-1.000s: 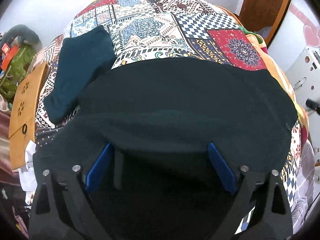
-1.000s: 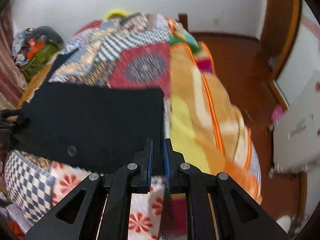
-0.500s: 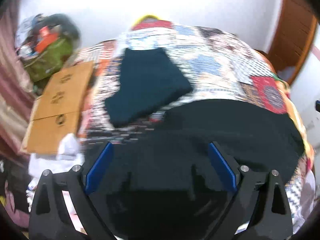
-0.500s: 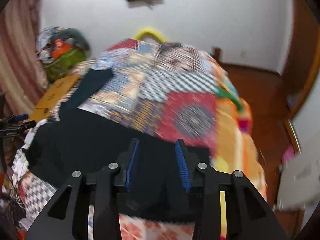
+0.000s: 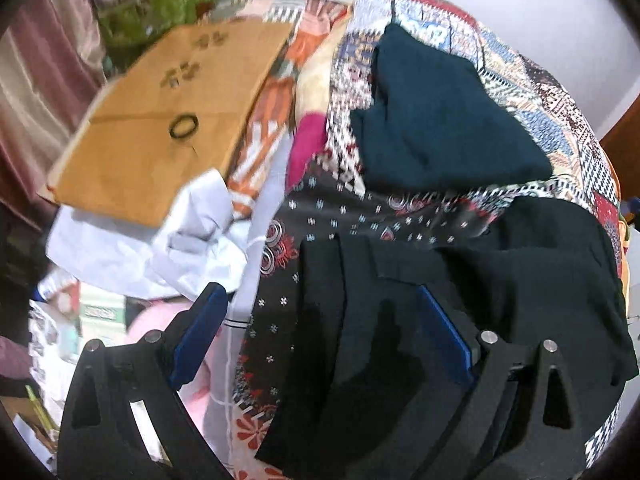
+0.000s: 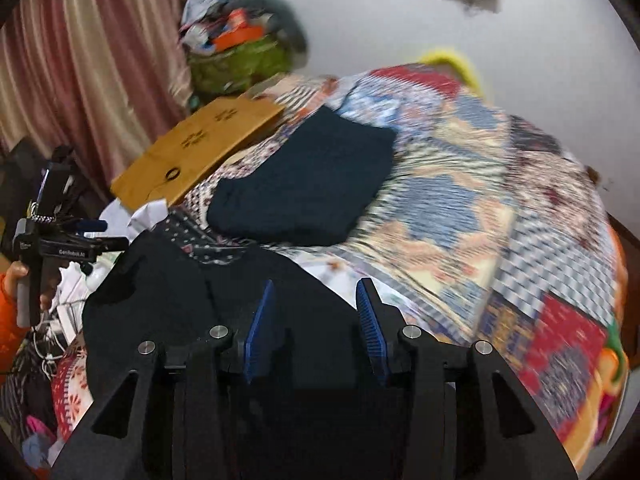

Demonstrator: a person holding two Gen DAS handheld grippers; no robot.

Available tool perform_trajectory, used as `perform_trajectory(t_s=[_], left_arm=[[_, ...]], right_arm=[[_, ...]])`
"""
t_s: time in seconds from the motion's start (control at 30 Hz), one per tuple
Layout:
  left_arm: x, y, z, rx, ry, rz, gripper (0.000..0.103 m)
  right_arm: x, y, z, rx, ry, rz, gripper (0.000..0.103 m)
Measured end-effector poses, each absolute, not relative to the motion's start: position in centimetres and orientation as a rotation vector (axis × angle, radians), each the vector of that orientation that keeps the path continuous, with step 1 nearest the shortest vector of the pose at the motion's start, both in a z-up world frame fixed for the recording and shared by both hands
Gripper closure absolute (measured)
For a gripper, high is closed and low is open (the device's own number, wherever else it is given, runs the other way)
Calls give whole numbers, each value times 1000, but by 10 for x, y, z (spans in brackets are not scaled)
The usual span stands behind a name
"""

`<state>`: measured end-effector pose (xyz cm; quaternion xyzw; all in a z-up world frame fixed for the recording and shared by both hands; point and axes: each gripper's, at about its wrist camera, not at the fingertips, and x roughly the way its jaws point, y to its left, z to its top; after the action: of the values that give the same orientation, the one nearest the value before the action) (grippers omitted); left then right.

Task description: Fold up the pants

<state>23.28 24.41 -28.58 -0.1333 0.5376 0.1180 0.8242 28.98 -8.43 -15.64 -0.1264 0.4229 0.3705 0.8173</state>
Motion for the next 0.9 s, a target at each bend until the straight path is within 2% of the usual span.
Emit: perform_trajectory(t_s=[0.13, 0.2, 0.27, 0.33, 0.43, 0.53, 0.57, 0.6, 0.7, 0.9], left_arm=[[246, 244, -313, -311, 1203, 224, 8], [247, 241, -318, -317, 1210, 200, 14], [248, 236, -322, -330, 1204, 155, 31], [247, 232, -322, -325, 1191, 147, 35], [244, 226, -318, -310, 1161, 144, 50], [239, 221, -312, -277, 1131, 168, 59], [237, 218, -309, -245, 1118, 179, 63], [235, 215, -307, -220, 1106, 190, 65], [229, 214, -300, -163, 1071, 244, 71], [222, 239, -303, -181, 1047, 355, 72]], right_arm=[[311, -37, -186, -324, 1020, 856, 64], [318, -20, -199, -356, 1063, 869, 64], [325, -4, -211, -387, 1107, 886, 64], [326, 9, -219, -426, 1122, 895, 64], [327, 26, -232, -494, 1147, 908, 64], [326, 36, -241, -513, 1152, 894, 64], [324, 38, -242, -521, 1144, 895, 71], [322, 39, -242, -529, 1136, 900, 85], [314, 40, -242, -559, 1100, 892, 92], [323, 36, -240, -518, 1082, 833, 93]])
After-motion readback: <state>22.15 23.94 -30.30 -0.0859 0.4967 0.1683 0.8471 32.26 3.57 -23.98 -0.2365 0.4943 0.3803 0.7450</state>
